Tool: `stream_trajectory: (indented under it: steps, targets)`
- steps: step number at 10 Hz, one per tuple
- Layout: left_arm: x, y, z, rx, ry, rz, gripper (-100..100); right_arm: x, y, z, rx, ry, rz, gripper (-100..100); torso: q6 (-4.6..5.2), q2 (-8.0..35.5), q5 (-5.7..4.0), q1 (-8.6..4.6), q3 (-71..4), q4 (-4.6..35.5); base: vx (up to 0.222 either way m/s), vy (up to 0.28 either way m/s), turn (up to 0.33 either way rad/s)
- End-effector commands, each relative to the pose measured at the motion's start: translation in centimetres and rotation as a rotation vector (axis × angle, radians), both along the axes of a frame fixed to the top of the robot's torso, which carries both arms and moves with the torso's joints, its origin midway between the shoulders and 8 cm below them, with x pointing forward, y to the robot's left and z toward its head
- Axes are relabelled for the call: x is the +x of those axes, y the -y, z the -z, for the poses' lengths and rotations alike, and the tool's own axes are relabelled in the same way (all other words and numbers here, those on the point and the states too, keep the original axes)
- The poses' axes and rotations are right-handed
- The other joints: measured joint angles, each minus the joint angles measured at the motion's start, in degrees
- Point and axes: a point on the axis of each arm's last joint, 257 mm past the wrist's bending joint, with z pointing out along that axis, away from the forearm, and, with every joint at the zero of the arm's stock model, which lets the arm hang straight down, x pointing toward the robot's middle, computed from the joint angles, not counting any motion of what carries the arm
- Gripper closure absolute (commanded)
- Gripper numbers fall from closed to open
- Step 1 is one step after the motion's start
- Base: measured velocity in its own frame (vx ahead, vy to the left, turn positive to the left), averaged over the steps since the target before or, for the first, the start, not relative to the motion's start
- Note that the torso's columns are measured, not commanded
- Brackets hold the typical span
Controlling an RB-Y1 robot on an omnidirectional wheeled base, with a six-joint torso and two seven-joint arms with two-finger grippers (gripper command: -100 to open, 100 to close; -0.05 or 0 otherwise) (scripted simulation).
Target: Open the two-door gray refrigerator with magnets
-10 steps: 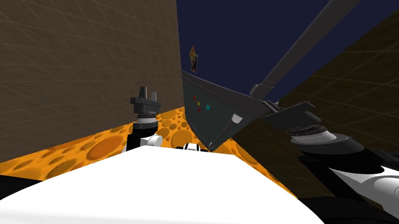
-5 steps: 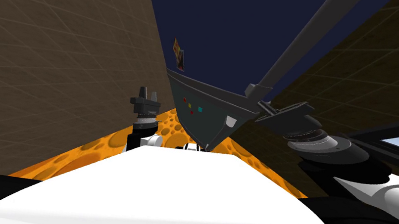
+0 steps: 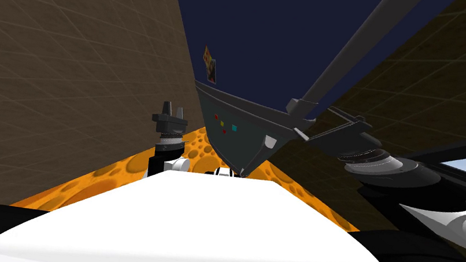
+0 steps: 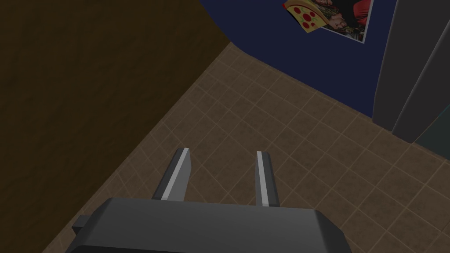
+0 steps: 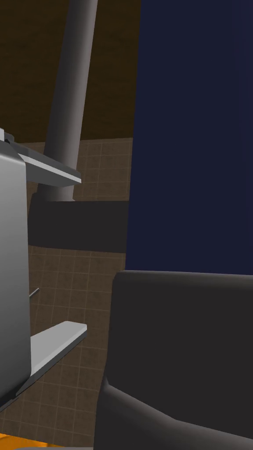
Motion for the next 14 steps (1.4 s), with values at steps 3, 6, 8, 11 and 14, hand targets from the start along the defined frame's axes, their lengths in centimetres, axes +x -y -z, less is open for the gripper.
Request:
stream_trajectory:
  steps: [3, 6, 8, 11, 14]
  targets:
    - [0.0, 0.0, 0.0, 0.0, 0.0, 0.0, 0, 0.6, 2.4, -1.3, -0.148, 0.012, 0.06, -100, 0.01, 0.05, 0.03, 0.02, 0.01, 0.04, -0.005, 0.037, -0.026]
    - [0.0, 0.0, 0.0, 0.0, 0.0, 0.0, 0, 0.6, 2.5, -2.4, -0.241, 0.031, 0.071, -100, 0.0, -0.01, -0.02, -0.05, -0.01, 0.0, 0.001, 0.025, -0.018]
    - [0.0, 0.0, 0.0, 0.0, 0.0, 0.0, 0, 0.6, 2.4, -3.3, -0.309, 0.047, 0.077, -100, 0.0, 0.02, 0.01, 0.01, 0.01, 0.01, -0.002, 0.027, -0.018]
    - [0.0, 0.0, 0.0, 0.0, 0.0, 0.0, 0, 0.6, 2.3, -4.7, -0.413, 0.073, 0.088, -100, 0.0, 0.03, 0.0, 0.01, 0.02, 0.01, -0.001, 0.029, -0.02]
    - [0.0, 0.0, 0.0, 0.0, 0.0, 0.0, 0, 0.6, 2.3, -6.3, -0.515, 0.104, 0.102, -100, 0.0, 0.04, 0.0, 0.0, 0.03, 0.01, -0.003, 0.03, -0.023]
